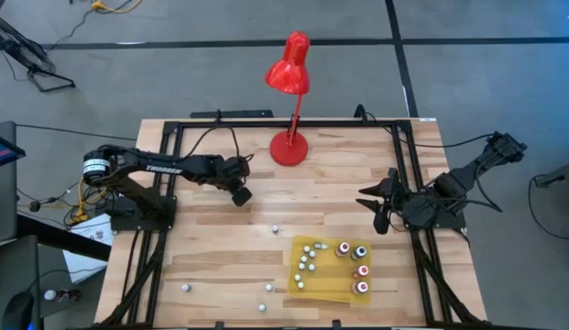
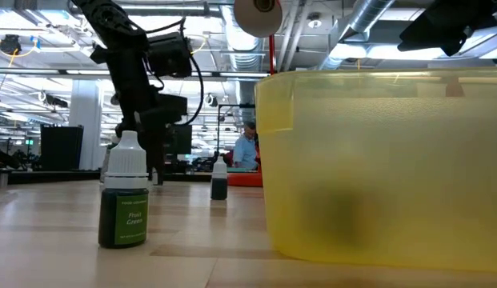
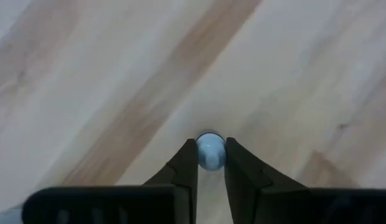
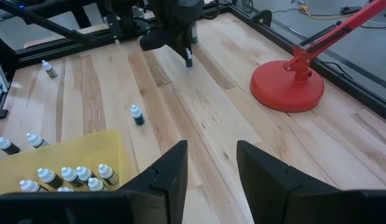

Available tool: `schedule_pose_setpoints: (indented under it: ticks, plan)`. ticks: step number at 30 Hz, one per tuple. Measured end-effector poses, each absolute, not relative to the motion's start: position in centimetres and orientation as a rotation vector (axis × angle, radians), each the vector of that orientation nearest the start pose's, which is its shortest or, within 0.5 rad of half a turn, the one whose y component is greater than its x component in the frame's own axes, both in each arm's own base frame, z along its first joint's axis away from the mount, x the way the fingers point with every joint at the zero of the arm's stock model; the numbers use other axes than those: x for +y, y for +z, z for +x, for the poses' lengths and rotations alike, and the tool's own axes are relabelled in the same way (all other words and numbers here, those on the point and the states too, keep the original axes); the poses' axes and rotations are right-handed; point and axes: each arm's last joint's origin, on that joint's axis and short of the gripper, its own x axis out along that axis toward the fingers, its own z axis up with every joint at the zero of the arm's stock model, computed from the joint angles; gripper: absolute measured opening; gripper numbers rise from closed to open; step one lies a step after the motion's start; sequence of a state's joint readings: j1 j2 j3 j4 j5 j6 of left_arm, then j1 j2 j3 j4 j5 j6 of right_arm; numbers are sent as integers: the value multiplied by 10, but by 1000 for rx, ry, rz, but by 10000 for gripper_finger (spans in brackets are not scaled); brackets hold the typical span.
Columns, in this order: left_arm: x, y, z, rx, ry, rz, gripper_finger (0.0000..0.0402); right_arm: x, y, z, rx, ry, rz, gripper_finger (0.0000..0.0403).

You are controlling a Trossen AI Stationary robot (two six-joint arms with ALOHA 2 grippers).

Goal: Pick & Place food coloring
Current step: Move the blue food coloring to the center of the table

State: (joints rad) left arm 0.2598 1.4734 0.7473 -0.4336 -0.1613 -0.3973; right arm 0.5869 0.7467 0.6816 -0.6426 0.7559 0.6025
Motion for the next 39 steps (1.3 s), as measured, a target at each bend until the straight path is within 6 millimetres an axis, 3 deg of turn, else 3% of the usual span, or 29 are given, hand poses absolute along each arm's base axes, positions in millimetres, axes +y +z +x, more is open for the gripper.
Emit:
schedule_pose_setpoints:
  ticks: [17, 25, 29, 39]
  plan:
    - [48, 179, 264, 1030, 566, -311, 52, 62, 269, 129, 478, -317, 145, 129]
    - [34, 188, 283, 862, 435, -330, 52, 62, 269, 129, 478, -317, 145, 129]
    - [28, 180, 299, 881, 401, -322, 52, 62, 269, 129, 478, -317, 145, 129]
    - [9, 169, 362, 1002, 266, -191, 52, 62, 269, 129, 478, -317, 145, 129]
